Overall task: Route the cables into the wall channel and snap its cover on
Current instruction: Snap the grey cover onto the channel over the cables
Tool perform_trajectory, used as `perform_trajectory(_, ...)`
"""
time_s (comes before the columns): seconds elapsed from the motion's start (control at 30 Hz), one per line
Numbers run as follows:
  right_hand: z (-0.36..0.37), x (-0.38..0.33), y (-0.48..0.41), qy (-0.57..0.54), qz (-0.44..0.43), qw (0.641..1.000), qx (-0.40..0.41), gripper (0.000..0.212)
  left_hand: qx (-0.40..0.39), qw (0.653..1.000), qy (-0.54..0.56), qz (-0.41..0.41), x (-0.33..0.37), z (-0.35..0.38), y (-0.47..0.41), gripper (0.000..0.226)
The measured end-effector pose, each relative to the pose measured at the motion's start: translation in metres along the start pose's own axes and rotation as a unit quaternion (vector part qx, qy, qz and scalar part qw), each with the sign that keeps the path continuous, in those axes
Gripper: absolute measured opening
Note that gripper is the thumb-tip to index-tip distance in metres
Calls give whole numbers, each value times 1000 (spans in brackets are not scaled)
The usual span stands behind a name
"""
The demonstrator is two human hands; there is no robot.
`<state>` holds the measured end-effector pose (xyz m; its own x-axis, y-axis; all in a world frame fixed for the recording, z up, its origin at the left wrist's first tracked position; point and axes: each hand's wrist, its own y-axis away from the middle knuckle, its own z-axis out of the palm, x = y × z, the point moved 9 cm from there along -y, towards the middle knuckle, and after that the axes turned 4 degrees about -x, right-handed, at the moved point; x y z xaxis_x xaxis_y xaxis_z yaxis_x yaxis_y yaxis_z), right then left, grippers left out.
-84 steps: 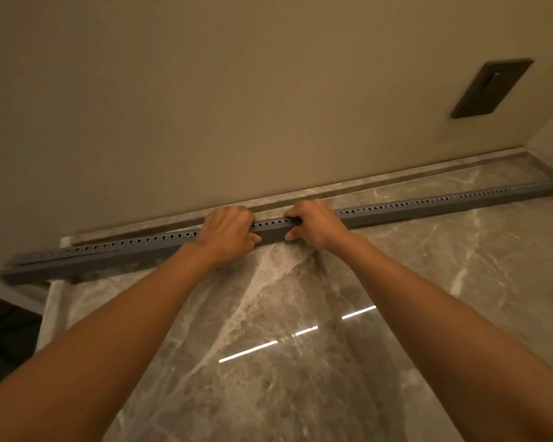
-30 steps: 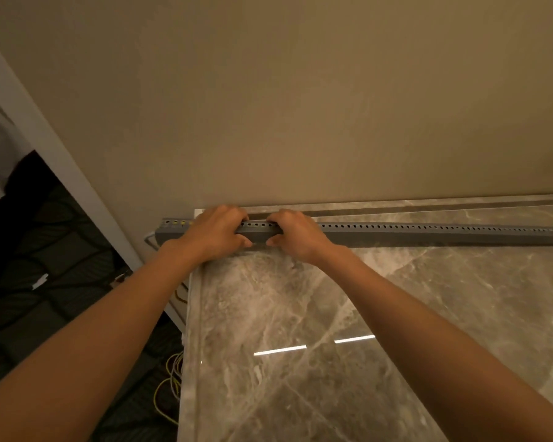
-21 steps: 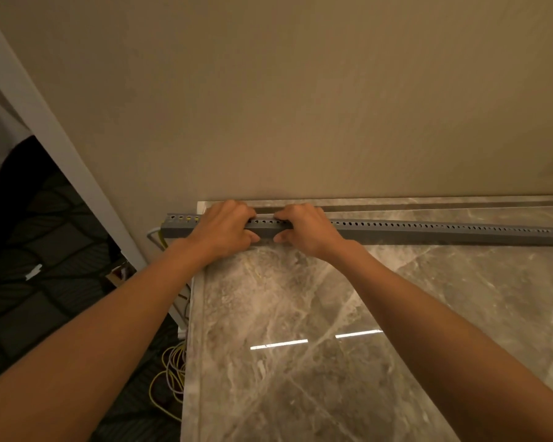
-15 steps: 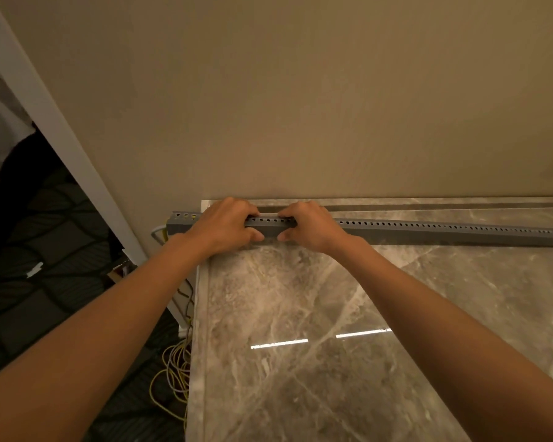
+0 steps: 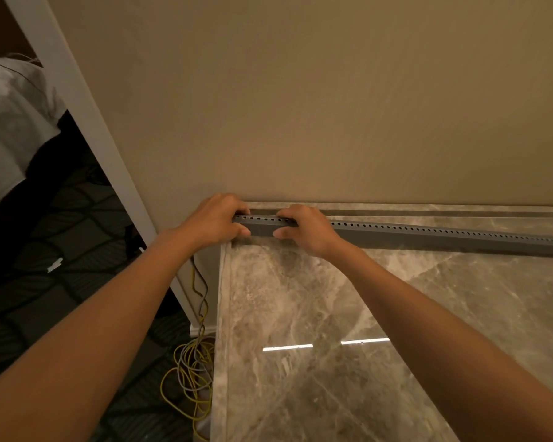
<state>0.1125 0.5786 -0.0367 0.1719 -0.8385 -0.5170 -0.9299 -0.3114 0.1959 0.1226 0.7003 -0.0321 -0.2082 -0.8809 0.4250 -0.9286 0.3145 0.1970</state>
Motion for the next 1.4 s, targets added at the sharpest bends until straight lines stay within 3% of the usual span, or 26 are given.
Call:
perform_trajectory(0.33,-3,7,-3,-34,17,999,9,23,25,1000,0,-3,-1,-4,-1,26)
perform_trajectory(0.6,-12,23,9,-29,-5,999,41,42,44,993,-112,21,42,16,2,40)
perform_trajectory(0.77,-41,83,40,3,45,993,112,48,55,978,-188,77,109,41,-14,42)
perform_trajectory(1.03,-93,207,112,26,205,960,192,58,53,950,-272,145,217,81,-38,36)
perform_trajectory(1.27,-110,258,140,-50,183,961,199,67,48,946,-280,156,271,111,-57,42)
perform_trajectory(1.4,-127,290,148,-57,180,964,186,65,11,956,-267,121,285,121,-74,38)
